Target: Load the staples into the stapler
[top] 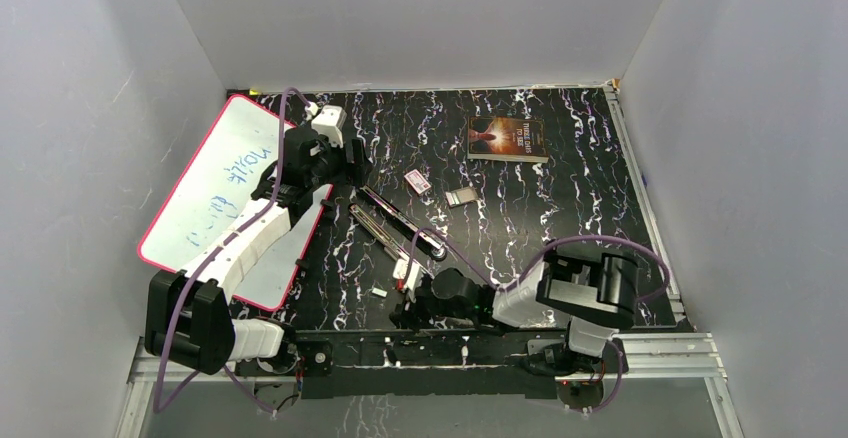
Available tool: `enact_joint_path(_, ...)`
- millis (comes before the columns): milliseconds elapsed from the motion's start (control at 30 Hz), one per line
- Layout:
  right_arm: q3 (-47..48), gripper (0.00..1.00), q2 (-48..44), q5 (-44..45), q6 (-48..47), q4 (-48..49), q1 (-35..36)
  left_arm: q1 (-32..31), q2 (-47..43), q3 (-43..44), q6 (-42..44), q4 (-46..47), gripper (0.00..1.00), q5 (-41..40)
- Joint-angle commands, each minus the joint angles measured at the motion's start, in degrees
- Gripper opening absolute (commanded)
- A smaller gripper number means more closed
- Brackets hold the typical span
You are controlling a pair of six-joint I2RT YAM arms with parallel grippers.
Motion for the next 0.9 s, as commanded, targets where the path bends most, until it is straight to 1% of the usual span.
enact_joint_path(0,-1.9,0.71,6.1,2.2,0.0,9.4,0.1,0.3,-0.4,-0.1,0.7,1.0,0.78,0.9)
enact_joint_path(33,-1.8,0.71,7.3,1.6,-0.1,9.9,0.1,0.3,-0.4,-0.1,0.8,1.0,0.78,1.0)
enact_joint_path(167,1.1,0.7,8.2,0.3,-0.8,5.1,0.1,0.3,-0.2,-0.1,1.1,0.8,0.79,0.8)
enact_joint_path(300,0.7,0.67,8.7,0.4,-0.2,6.2,-0.2,0.3,-0.2,0.0,1.2,0.8,0.79,0.5)
enact_joint_path(467,1.8,0.58,9.7,0.1,-0.1,5.2,-0.7,0.3,-0.3,0.0,1.3,0.8,0.79,0.4)
enact_joint_path(767,3.1,0.5,11.0,0.4,0.1,4.0,-1.1,0.3,-0.1,-0.2,1.6,1.2,0.79,1.6)
enact_joint_path(867,3.6,0.49,11.5,0.8,0.1,3.7,-1.3,0.3,-0.1,-0.3,1.8,1.3,0.79,2.0)
